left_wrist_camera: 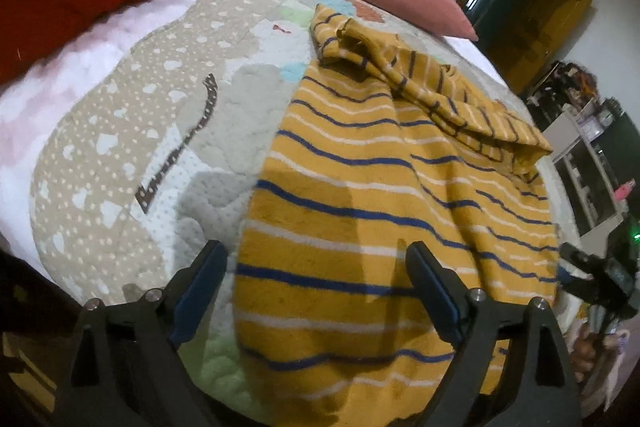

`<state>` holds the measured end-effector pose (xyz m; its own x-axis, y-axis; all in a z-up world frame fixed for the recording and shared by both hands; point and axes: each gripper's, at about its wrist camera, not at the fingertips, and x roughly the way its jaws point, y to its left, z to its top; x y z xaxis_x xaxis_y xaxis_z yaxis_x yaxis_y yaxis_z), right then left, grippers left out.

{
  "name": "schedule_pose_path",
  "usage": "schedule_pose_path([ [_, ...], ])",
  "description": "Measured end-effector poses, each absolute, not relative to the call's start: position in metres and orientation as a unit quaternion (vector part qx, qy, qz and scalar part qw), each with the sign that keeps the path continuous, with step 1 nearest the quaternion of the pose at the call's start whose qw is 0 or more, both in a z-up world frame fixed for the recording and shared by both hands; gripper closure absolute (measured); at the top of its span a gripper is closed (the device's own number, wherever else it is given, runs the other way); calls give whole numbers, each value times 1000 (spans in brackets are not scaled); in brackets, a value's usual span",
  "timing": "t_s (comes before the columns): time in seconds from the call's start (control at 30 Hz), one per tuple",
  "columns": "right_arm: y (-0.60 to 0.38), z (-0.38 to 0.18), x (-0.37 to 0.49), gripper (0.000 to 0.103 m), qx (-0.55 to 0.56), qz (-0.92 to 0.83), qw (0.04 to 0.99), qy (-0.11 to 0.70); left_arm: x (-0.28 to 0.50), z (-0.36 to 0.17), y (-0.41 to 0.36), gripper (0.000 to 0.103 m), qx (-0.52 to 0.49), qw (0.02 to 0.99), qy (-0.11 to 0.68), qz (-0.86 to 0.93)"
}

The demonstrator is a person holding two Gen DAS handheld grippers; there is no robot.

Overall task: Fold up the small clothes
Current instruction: 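Position both grippers at the sweater hem, preparing the next fold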

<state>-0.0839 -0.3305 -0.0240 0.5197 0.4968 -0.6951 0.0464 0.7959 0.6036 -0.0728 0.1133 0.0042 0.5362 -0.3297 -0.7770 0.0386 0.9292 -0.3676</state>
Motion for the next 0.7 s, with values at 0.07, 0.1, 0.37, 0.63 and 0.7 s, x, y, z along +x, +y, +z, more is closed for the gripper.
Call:
schedule_pose_path([
  [0.07, -325, -25, -85, 14, 290, 144, 821, 470, -76, 3, 117, 13, -180, 854, 472, -125],
  [0.1, -324, -26, -86, 14, 291, 146, 821, 469, -78, 3, 120, 16, -197, 847, 473, -140],
  [0.37, -294, -29, -89, 10, 316, 203, 806, 457, -94, -8, 139, 36, -280, 811, 484, -173],
  [0.63, -286, -33, -96, 10, 330, 223, 802, 445, -103, -13, 127, 32, -255, 826, 477, -159],
  [0.7, -286, -34, -97, 10, 329, 223, 803, 444, -103, -13, 125, 27, -253, 829, 474, -157],
])
